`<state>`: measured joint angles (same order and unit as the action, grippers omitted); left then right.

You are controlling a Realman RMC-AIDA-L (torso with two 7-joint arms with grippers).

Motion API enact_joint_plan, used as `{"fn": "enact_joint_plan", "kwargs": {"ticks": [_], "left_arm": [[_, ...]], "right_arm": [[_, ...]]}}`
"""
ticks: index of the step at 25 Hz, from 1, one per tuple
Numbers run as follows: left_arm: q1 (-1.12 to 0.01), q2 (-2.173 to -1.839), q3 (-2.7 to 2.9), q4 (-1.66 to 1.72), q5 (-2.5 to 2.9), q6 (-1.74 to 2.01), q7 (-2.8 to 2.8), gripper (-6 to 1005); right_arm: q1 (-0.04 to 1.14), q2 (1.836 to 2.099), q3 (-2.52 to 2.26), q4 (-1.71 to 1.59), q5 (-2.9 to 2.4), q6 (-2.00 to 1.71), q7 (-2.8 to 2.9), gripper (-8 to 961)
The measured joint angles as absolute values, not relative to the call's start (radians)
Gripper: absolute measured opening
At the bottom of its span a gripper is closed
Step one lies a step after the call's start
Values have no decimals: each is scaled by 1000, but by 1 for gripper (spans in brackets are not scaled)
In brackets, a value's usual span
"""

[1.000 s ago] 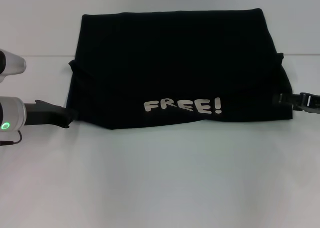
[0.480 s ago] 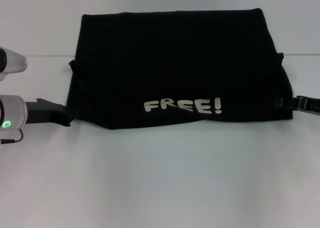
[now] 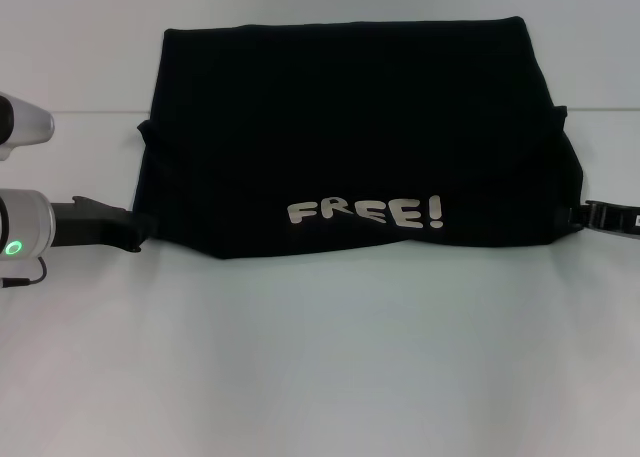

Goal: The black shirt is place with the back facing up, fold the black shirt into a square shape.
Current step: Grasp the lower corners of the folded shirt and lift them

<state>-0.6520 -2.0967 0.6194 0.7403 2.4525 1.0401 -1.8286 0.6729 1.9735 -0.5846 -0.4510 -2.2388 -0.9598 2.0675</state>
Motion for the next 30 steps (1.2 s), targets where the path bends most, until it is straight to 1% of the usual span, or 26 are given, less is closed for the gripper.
{"fn": "enact_joint_plan", "kwargs": {"ticks": [4,8,12,13,17,24,25,30], "left_arm": [[-652,-2097,619,740,2451,1042,-1829,5],[-650,-2097,614,756,2451,1065,-1841,5],[-641,-2097,606,792,2450,1103,-1854,5],[-638,-2098,605,800,2450,1112,-1856,5],[-617,-2105,600,854,2449,1176,-1869,5],[-588,-2107,538,921,2448,1327,-1856,5],[-580,-2102,515,934,2448,1384,-1843,5],[-562,-2100,477,960,2452,1484,-1805,4]], "right_arm": [[669,1980,-575,-451,-2236,-966,2045,223],[654,1980,-555,-461,-2216,-1002,2018,43],[630,1970,-545,-463,-2169,-1047,1968,29],[617,1964,-542,-466,-2154,-1076,1953,29],[593,1955,-539,-476,-2134,-1120,1939,29],[528,1954,-508,-515,-2117,-1244,1877,30],[514,1952,-497,-516,-2117,-1277,1854,30],[487,1944,-484,-517,-2117,-1332,1820,30]]}}
